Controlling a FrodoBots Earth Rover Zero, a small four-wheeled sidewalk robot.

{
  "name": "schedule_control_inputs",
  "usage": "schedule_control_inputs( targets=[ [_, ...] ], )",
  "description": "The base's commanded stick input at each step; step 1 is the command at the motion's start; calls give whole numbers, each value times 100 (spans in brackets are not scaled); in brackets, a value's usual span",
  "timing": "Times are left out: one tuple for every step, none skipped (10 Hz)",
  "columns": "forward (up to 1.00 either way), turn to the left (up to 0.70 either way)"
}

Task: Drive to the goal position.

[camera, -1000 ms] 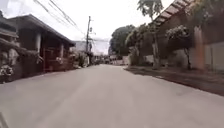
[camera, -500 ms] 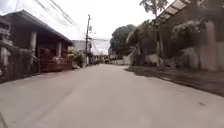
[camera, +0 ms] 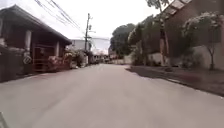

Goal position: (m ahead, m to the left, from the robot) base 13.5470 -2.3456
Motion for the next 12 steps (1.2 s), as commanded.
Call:
schedule_control_inputs(
  targets=[
    [100, 0],
    [100, 0],
    [100, 0],
    [100, 0],
    [100, 0],
    [100, 0],
    [100, 0],
    [100, 0],
    [100, 0],
    [100, 0],
    [100, 0],
    [100, 0]
  ],
)
